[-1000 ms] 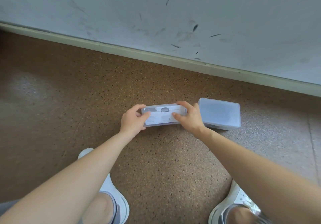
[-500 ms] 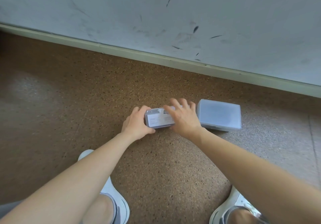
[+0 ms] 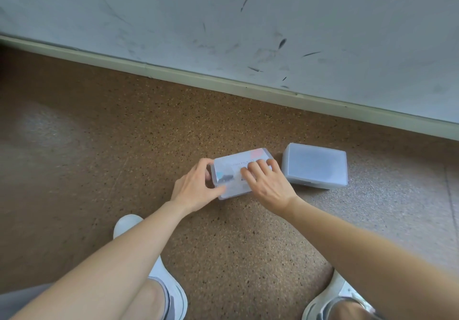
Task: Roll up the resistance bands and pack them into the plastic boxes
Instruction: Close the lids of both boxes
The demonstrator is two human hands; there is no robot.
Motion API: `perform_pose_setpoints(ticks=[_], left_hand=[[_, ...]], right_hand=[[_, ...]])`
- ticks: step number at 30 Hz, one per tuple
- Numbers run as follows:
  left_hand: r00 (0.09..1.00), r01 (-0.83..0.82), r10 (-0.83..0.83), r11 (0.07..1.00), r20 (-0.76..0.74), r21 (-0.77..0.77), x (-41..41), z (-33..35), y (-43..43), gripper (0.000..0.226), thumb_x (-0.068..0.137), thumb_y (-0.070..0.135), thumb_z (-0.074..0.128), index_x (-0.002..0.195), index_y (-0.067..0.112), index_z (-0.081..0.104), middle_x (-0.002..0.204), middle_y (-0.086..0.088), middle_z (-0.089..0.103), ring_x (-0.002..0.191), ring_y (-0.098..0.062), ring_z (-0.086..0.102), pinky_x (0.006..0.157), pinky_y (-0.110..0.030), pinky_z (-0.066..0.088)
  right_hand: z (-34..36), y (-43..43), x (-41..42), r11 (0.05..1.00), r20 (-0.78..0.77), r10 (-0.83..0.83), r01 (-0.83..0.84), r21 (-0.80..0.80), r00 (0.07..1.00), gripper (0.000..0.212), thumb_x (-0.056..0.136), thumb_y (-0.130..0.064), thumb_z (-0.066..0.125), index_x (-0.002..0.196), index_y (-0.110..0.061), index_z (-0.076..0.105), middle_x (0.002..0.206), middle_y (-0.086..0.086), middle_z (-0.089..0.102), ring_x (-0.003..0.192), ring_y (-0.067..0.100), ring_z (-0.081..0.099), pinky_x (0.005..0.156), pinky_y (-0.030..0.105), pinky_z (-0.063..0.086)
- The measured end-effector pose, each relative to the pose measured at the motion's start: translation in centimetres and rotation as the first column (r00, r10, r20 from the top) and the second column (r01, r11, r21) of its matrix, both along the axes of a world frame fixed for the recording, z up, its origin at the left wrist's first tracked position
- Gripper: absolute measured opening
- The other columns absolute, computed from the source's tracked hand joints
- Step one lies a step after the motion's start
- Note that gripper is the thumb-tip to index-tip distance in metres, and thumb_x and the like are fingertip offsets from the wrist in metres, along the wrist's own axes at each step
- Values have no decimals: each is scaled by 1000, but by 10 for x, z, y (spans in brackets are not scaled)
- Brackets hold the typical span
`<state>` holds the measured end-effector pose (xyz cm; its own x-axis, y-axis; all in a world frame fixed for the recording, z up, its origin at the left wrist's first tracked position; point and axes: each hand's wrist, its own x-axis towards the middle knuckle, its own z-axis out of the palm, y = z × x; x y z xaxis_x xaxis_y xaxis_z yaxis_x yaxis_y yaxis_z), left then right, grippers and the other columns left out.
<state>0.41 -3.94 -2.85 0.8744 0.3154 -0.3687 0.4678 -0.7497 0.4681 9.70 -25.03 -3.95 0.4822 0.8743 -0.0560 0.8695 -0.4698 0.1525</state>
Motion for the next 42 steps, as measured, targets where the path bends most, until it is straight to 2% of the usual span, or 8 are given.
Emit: perform_pose_setpoints(ticks=[7, 11, 14, 17, 20, 23, 30, 42], left_hand=[[968, -248, 248, 955, -21, -161, 8, -8, 8, 50, 94, 42, 67, 139, 30, 50, 125, 6, 58, 108, -15, 62, 93, -40, 54], [963, -264, 244, 936, -110, -232, 17, -16, 0, 59, 94, 33, 69, 147, 25, 45, 137, 0, 60, 126, -22, 57, 103, -44, 49], [974, -212, 197, 966, -111, -149, 18, -23, -7, 58, 91, 33, 71, 144, 28, 47, 143, 1, 56, 129, -21, 55, 102, -44, 50], [996, -7, 8, 1000, -91, 13, 18, -17, -9, 87, 81, 47, 73, 155, 30, 31, 154, 2, 36, 140, -21, 38, 108, -43, 42], [948, 309, -285, 933, -145, 186, 22, -9, -17, 130, 59, 73, 74, 161, 25, 9, 160, 3, 22, 146, -22, 22, 115, -43, 30], [893, 442, -379, 841, -242, 311, 28, -12, -29, 148, 51, 76, 78, 161, 19, -3, 161, -3, 20, 146, -26, 24, 117, -43, 29], [873, 485, -416, 790, -253, 376, 43, -14, -33, 143, 53, 60, 85, 160, 15, 2, 152, -6, 31, 134, -27, 39, 110, -40, 38], [825, 559, -517, 694, -226, 454, 121, -5, -31, 133, 62, 46, 87, 161, 21, 3, 166, 0, 19, 153, -24, 19, 125, -45, 18]], right_hand=[[-14, -11, -7, 993, -3, 103, -103, -56, 995, 43, 77, -14, 73, 112, -10, 48, 100, 12, 53, 83, 29, 51, 73, 42, 45], [-18, -13, -7, 992, -157, -125, 125, -9, 980, 52, 76, -40, 82, 109, -13, 52, 103, 10, 57, 86, 28, 54, 73, 40, 49], [-14, -17, -3, 955, -295, -272, 295, 38, 916, 78, 70, -54, 82, 126, -12, 47, 119, 12, 53, 101, 31, 52, 87, 43, 50], [-11, -23, 7, 965, -289, -256, 263, -15, 922, 109, 67, -50, 82, 151, -10, 26, 149, 18, 39, 135, 40, 39, 114, 50, 38], [-13, -25, 25, 966, -277, -254, 230, -116, 927, 124, 72, -51, 77, 161, -13, -1, 167, 16, 13, 153, 40, 14, 125, 52, 15], [-17, -23, 37, 966, -277, -240, 201, -162, 930, 130, 70, -58, 76, 161, -15, -6, 168, 12, 8, 154, 37, 12, 124, 52, 12], [-16, -20, 53, 973, -228, -210, 181, -142, 951, 122, 66, -63, 73, 159, -10, 15, 149, 10, 37, 137, 30, 36, 119, 53, 15], [-14, -28, 73, 865, -295, -495, 494, -84, 817, 121, 68, -59, 75, 158, -12, 8, 157, 9, 26, 144, 35, 22, 118, 59, 16]])
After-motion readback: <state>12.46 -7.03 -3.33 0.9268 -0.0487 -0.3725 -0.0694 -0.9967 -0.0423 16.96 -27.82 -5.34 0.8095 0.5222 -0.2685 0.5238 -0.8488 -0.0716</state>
